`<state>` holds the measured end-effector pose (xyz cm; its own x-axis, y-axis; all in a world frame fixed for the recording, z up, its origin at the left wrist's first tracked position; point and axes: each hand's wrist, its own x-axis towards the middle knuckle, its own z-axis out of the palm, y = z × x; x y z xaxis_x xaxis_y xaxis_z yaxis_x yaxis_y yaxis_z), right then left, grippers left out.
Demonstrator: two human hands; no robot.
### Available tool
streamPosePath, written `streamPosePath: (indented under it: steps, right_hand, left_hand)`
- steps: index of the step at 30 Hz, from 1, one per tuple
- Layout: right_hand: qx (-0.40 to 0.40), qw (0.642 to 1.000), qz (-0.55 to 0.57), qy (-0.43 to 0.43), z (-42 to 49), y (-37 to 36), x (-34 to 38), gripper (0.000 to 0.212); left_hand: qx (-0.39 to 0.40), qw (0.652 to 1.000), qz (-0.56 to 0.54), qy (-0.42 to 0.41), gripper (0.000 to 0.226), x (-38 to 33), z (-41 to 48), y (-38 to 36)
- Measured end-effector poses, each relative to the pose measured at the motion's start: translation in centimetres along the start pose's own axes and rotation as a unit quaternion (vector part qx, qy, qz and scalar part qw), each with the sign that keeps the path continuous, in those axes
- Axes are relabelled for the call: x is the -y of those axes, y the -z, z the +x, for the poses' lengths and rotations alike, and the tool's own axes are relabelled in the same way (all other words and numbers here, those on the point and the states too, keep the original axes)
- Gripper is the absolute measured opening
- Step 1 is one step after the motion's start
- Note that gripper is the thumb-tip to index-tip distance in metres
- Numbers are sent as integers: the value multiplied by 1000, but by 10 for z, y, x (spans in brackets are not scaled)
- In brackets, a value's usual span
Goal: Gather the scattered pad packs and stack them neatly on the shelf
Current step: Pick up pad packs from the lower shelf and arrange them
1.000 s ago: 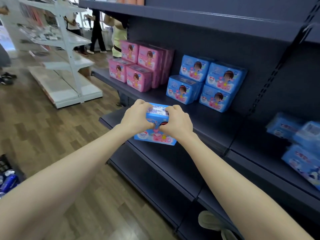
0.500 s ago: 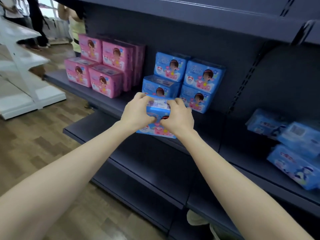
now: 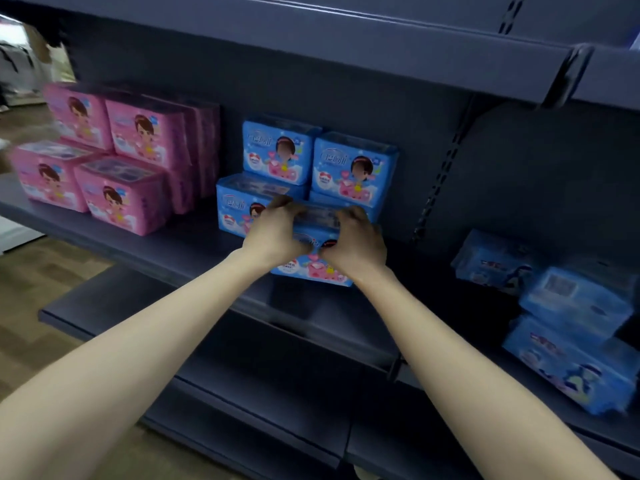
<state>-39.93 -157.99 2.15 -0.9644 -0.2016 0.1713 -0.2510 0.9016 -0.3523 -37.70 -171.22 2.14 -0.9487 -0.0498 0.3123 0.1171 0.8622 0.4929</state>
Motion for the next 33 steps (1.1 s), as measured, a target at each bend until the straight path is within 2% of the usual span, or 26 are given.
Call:
streamPosePath:
  steps: [9, 14, 23, 33]
  right_hand:
    - [-9, 999, -9, -44, 15, -5, -17, 64]
    - [-20, 998, -9, -67, 22, -10, -15, 58]
    - [-31, 992, -16, -118, 31, -20, -6, 60]
    - [-43, 991, -37, -125, 35, -30, -8, 60]
  left_hand:
    - [44, 999, -16, -24, 65, 3, 30, -19]
    - [58, 997, -17, -50, 65, 11, 43, -24]
    - [96, 990, -10, -105, 62, 25, 63, -31]
    - [116, 984, 8, -133, 61, 31, 73, -38]
